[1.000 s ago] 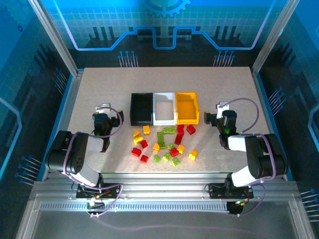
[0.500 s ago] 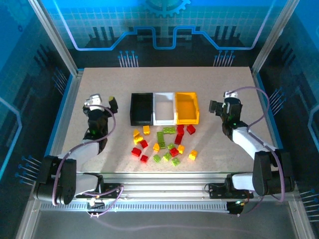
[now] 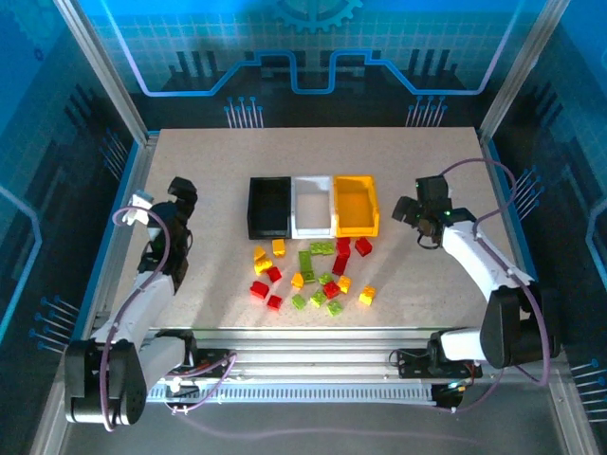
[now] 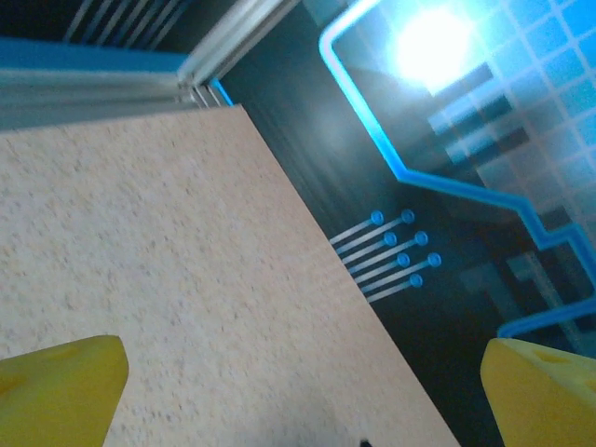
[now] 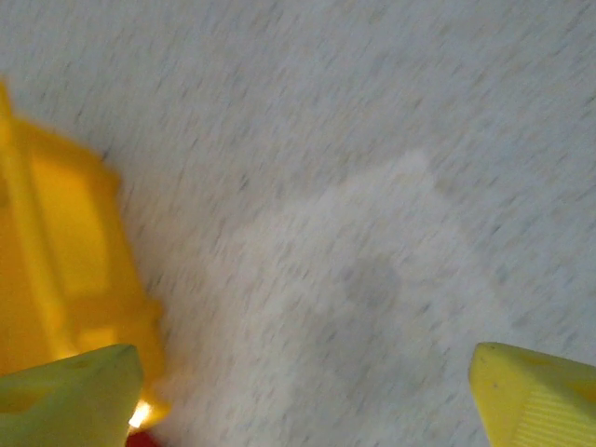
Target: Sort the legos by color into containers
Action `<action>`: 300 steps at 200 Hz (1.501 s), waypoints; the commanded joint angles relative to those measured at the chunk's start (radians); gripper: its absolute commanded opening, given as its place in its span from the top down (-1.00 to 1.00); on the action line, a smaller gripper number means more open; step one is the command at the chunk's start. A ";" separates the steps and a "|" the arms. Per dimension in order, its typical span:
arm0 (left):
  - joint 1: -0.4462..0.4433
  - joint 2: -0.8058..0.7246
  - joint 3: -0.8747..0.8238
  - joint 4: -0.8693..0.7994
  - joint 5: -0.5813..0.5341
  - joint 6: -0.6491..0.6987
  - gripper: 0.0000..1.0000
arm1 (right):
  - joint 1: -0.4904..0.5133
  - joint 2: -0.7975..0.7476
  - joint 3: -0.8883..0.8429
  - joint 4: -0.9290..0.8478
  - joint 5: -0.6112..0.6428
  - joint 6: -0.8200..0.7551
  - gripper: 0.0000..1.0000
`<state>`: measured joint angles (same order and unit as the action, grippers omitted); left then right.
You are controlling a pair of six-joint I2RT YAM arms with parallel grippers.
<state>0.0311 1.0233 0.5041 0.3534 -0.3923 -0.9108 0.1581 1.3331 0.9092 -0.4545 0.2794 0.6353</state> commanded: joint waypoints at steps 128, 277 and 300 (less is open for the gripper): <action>-0.418 -0.043 0.036 -0.445 0.481 0.069 -0.98 | 0.521 -0.227 -0.276 -0.216 -0.169 0.260 -0.59; -0.417 -0.067 0.058 -0.522 0.422 0.114 -0.98 | 0.557 -0.091 -0.202 -0.221 -0.155 0.265 0.25; -0.417 -0.069 0.077 -0.569 0.385 0.109 -0.98 | 0.556 -0.115 -0.102 -0.249 -0.155 0.194 0.29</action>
<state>-0.3809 0.9718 0.5331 -0.1513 0.0448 -0.8272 0.7021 1.2591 0.6952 -0.6632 0.1192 0.8970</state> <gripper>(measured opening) 0.990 0.359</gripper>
